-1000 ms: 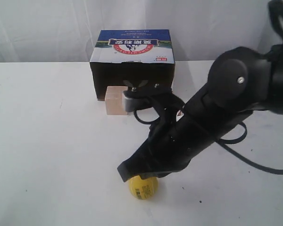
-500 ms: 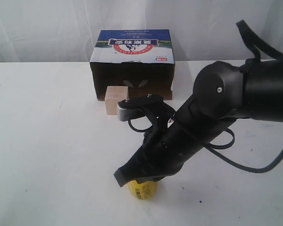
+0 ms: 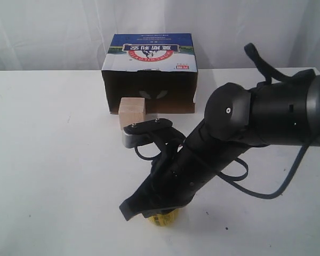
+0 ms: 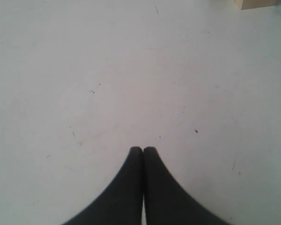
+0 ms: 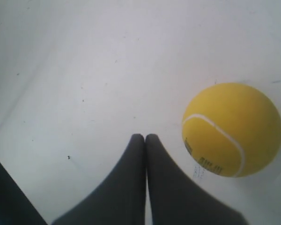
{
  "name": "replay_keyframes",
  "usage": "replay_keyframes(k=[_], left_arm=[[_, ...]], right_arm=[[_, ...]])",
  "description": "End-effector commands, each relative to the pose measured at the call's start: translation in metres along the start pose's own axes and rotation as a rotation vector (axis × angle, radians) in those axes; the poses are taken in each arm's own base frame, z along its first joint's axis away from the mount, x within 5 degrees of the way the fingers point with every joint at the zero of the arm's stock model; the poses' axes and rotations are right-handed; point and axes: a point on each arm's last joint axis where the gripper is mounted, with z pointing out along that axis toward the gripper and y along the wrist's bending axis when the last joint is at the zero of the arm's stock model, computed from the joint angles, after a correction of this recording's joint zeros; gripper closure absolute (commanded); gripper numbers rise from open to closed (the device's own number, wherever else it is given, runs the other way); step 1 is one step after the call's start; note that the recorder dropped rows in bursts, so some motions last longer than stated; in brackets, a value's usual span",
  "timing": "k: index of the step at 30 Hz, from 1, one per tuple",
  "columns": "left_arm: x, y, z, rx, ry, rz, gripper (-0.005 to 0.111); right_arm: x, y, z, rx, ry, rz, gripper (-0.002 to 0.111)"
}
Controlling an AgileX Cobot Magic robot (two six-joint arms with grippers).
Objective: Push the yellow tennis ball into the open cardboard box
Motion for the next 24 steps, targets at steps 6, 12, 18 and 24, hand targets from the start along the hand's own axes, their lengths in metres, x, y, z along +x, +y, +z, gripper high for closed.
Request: replay_keyframes(k=[6,12,18,24], left_arm=[[0.003,-0.001,0.0,0.005,0.019,-0.015,0.107],[0.003,-0.001,0.0,0.005,0.019,-0.015,0.107],[0.003,-0.001,0.0,0.005,0.019,-0.015,0.107],[0.003,-0.001,0.0,0.005,0.019,-0.015,0.107]], right_arm=[[0.0,-0.001,0.0,0.01,-0.001,-0.022,0.108],[0.002,-0.003,0.0,0.032,0.014,-0.057,0.108],[0.002,-0.004,0.0,0.04,0.018,-0.069,0.108],[0.005,-0.008,0.01,0.05,0.06,-0.074,0.108]])
